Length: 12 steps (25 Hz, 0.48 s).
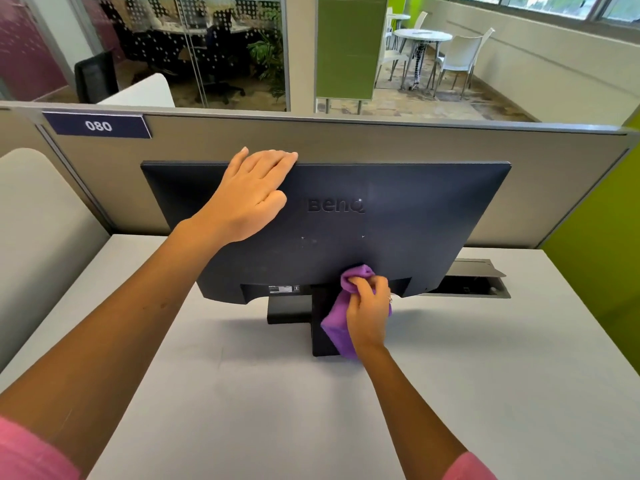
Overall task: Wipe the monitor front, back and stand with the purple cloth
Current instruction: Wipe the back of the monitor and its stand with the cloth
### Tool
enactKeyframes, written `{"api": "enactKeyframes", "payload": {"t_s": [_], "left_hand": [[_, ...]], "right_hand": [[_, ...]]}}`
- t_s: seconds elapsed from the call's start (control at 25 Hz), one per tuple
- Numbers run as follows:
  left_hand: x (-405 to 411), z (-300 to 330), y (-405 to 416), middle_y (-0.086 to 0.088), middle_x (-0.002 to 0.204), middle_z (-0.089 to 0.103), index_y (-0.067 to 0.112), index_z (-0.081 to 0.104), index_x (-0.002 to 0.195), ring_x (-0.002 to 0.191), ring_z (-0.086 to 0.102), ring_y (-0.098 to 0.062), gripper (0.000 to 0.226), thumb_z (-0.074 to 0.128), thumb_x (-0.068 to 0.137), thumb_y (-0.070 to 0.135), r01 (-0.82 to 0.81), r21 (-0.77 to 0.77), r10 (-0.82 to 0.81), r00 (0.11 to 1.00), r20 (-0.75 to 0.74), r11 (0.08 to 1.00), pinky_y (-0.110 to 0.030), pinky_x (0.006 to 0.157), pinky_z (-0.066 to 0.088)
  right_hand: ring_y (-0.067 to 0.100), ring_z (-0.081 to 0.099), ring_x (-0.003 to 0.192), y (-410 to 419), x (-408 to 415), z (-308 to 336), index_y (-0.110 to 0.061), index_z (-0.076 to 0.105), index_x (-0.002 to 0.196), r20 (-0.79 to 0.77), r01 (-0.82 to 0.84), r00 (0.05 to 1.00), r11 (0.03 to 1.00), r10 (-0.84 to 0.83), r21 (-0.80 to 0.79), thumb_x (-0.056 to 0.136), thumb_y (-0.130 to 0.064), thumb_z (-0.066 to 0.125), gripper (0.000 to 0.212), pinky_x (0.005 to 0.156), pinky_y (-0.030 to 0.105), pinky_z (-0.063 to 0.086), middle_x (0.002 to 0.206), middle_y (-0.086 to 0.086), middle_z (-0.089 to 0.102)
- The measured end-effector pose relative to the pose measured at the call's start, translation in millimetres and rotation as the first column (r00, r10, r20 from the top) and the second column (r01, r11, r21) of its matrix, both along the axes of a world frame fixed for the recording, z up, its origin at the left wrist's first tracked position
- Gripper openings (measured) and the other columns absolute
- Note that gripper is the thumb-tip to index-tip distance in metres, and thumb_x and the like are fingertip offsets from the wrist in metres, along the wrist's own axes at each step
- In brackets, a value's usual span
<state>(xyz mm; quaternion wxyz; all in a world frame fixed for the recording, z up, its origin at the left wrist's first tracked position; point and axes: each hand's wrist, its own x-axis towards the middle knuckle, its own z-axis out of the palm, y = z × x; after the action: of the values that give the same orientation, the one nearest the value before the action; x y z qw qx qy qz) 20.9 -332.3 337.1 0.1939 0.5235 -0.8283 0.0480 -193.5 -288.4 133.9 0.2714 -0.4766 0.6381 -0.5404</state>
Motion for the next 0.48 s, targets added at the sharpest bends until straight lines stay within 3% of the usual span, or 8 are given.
{"api": "enactKeyframes", "payload": {"t_s": [0.12, 0.28, 0.4, 0.48], "left_hand": [[34, -10, 8, 0.000, 0.147, 0.037, 0.017, 0.033, 0.144, 0.138, 0.026, -0.017, 0.052, 0.028, 0.093, 0.026, -0.064, -0.136, 0.060, 0.998, -0.034, 0.989, -0.035, 0.116, 0.001], [87, -19, 18, -0.006, 0.145, 0.038, 0.013, 0.041, 0.140, 0.137, 0.030, -0.023, 0.048, 0.029, 0.097, 0.030, -0.209, -0.218, 0.182, 0.974, -0.135, 0.954, -0.042, 0.116, 0.010], [112, -18, 20, -0.004, 0.144, 0.038, 0.013, 0.043, 0.139, 0.131, 0.035, -0.016, 0.044, 0.029, 0.100, 0.030, -0.294, -0.053, 0.230, 0.836, -0.498, 0.954, -0.029, 0.111, 0.026], [119, -18, 20, -0.001, 0.142, 0.040, 0.016, 0.042, 0.139, 0.123, 0.038, -0.006, 0.042, 0.029, 0.101, 0.029, -0.244, 0.067, 0.232, 0.748, -0.622, 0.967, -0.018, 0.103, 0.029]], "right_hand": [[0.001, 0.053, 0.093, -3, 6, 29, -0.011, 0.061, 0.108, -0.095, 0.049, 0.993, 0.978, -0.069, -0.201, 0.092, -0.010, 0.056, 0.016, 0.078, 0.004, 0.042, 0.098, -0.019, 0.048], [0.007, 0.053, 0.094, -14, 30, 76, -0.008, 0.063, 0.113, -0.159, 0.128, 0.967, 0.917, -0.200, -0.377, 0.089, -0.012, 0.061, 0.024, 0.083, 0.013, 0.046, 0.107, 0.001, 0.051], [0.014, 0.051, 0.095, -17, 67, 89, -0.010, 0.063, 0.112, -0.292, 0.031, 0.941, 0.902, -0.172, -0.430, 0.087, -0.010, 0.061, 0.025, 0.081, 0.019, 0.044, 0.108, 0.006, 0.054], [0.003, 0.044, 0.095, -12, 90, 81, -0.010, 0.065, 0.108, -0.389, -0.061, 0.914, 0.907, -0.118, -0.418, 0.088, -0.009, 0.060, 0.021, 0.078, 0.014, 0.042, 0.106, 0.004, 0.056]]}}
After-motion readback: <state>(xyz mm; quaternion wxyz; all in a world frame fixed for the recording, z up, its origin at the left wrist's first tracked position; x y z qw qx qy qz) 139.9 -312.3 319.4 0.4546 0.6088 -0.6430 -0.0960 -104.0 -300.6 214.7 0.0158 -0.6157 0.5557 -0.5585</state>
